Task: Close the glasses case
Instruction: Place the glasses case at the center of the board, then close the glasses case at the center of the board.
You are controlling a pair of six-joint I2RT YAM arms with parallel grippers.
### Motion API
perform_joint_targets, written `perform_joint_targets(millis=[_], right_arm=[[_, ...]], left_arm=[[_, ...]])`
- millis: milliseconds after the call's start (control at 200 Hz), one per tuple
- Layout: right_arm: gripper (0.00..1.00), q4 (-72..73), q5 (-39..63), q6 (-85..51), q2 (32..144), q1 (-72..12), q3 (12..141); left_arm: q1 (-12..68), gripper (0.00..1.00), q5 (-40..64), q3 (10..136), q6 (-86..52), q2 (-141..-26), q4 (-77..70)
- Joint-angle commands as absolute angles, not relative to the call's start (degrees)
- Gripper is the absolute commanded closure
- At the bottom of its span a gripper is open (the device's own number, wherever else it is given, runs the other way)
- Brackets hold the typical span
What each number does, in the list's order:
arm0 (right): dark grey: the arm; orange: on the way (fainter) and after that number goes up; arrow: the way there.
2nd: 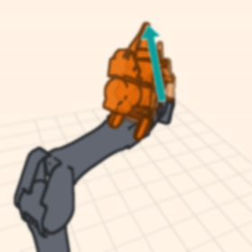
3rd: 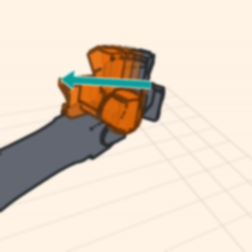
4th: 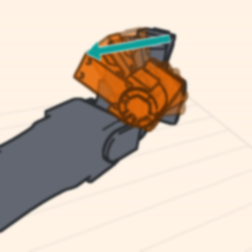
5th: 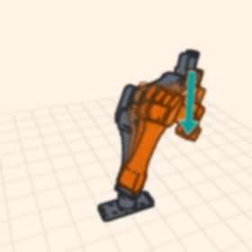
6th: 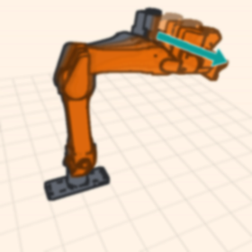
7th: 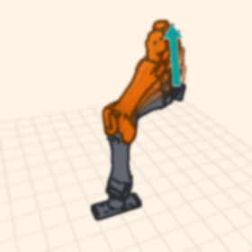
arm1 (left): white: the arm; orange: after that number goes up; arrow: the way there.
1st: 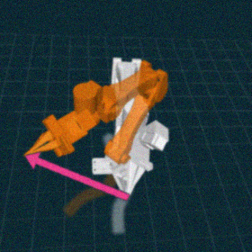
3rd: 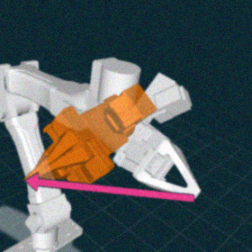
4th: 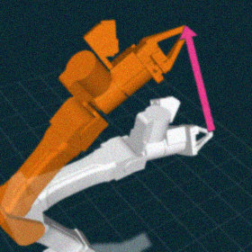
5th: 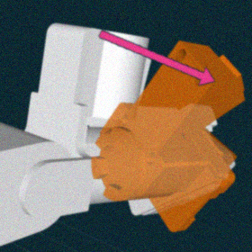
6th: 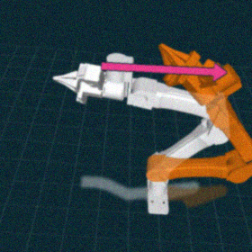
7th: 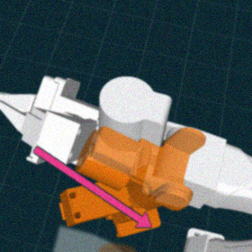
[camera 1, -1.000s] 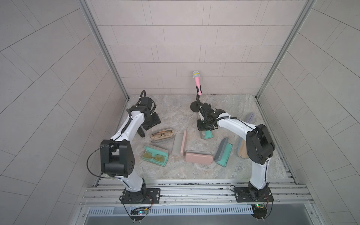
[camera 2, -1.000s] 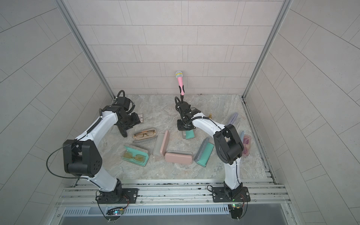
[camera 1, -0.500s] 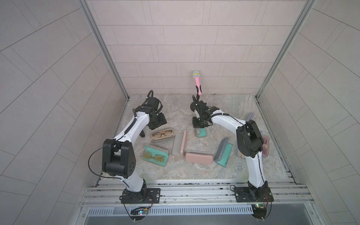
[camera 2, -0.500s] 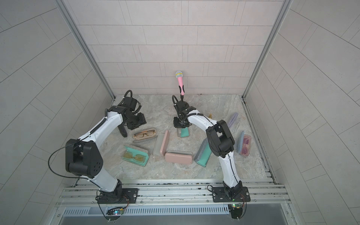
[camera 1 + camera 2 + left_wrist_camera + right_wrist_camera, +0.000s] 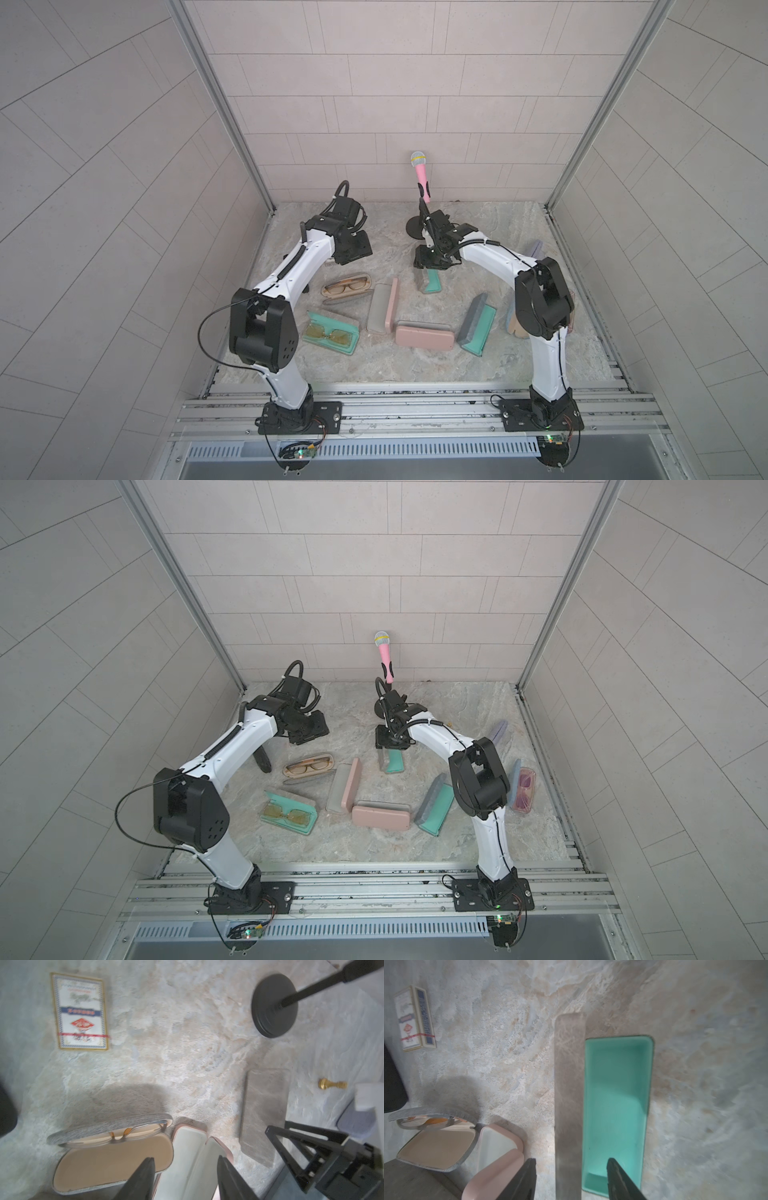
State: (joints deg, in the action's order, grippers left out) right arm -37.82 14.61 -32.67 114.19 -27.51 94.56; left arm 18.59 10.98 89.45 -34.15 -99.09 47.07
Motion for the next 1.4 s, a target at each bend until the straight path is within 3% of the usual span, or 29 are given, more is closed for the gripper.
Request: perform_joint_targets(millis=[0, 55, 95, 120, 560, 1396], right_arm=[[0.59, -38.9, 11.1, -31.9, 106.3, -25.4, 90.6], [0.82, -38.2, 11.0, -31.7, 104.4, -23.8, 88.0], [0.93, -37.6, 11.7, -31.4, 103.5, -22.6, 86.2], [1.0, -37.4, 12.4, -31.2, 103.2, -21.7, 85.3], [1.0, -29.8, 20.5, -29.6, 112.4, -16.0, 79.8], [1.0, -26.2, 35.8, -29.9, 122.7, -16.3, 84.3]], left_arm=[[22.7, 0.68, 10.5, 93.5, -33.7, -101.9, 48.6], [24.8, 0.91, 10.7, 95.3, -33.8, -103.5, 48.6], [26.2, 1.0, 10.8, 96.5, -33.8, -105.0, 48.6], [27.1, 1.0, 10.8, 97.4, -33.9, -106.0, 48.8], [34.7, 1.0, 12.8, 111.5, -34.4, -124.8, 51.5], [36.8, 1.0, 14.4, 117.6, -34.9, -132.2, 52.8]])
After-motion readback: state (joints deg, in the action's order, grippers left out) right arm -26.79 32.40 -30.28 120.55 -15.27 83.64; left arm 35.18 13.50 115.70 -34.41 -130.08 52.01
